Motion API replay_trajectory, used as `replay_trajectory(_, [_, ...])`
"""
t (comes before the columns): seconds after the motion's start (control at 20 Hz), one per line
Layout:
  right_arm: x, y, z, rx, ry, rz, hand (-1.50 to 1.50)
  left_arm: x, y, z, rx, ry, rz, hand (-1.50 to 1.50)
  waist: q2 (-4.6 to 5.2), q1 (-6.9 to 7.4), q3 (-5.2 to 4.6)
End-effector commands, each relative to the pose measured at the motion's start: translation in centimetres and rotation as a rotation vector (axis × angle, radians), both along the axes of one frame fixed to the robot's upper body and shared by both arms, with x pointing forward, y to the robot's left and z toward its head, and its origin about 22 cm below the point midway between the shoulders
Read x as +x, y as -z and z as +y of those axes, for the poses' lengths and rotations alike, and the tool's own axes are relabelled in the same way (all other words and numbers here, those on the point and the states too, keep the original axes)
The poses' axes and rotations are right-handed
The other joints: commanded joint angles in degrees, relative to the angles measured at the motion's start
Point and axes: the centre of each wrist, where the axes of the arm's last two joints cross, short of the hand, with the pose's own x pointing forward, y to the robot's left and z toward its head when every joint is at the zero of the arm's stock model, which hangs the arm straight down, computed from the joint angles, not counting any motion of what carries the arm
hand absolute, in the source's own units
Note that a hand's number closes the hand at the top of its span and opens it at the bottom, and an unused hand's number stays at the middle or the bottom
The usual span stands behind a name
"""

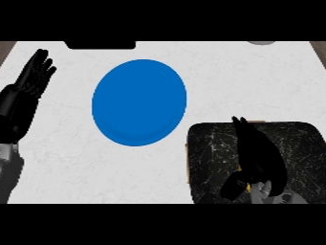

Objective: Pick the lemon from the tray and place it in the plate

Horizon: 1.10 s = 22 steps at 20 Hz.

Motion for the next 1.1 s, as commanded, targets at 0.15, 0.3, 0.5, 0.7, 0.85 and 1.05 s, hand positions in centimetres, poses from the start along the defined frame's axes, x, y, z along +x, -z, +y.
replay_trajectory(0.15, [0.5,0.5,-1.3,-0.167,0.155,0.195,-1.5,0.2,-0.8,-1.7,0.005,0.009,-0.004,0.0,0.04,-0.48,0.06])
replay_trajectory(0.3, [1.0,1.0,-0.5,-0.16,0.163,0.208,-1.5,-0.4,-0.3,-0.6,0.011,-0.002,-0.007,0.0,0.11,0.07,0.06])
replay_trajectory(0.5, [0.4,3.5,-2.7,-0.151,0.15,0.241,-1.5,1.3,0.5,-0.8,-0.002,-0.013,0.008,0.0,0.28,-0.51,0.09])
replay_trajectory(0.7, [0.1,3.4,-0.9,-0.106,0.15,0.267,-1.5,1.1,-0.3,-0.6,-0.003,0.006,-0.006,0.0,0.18,-0.18,0.09])
replay_trajectory(0.85, [-0.3,5.2,-2.0,-0.128,0.172,0.29,-1.5,0.2,0.0,0.5,-0.013,-0.011,0.003,0.0,0.14,0.03,0.1])
replay_trajectory(1.05, [1.8,6.4,-3.1,-0.161,0.19,0.325,-1.5,0.3,-0.6,-2.5,-0.011,0.003,-0.018,0.0,0.15,0.26,0.13])
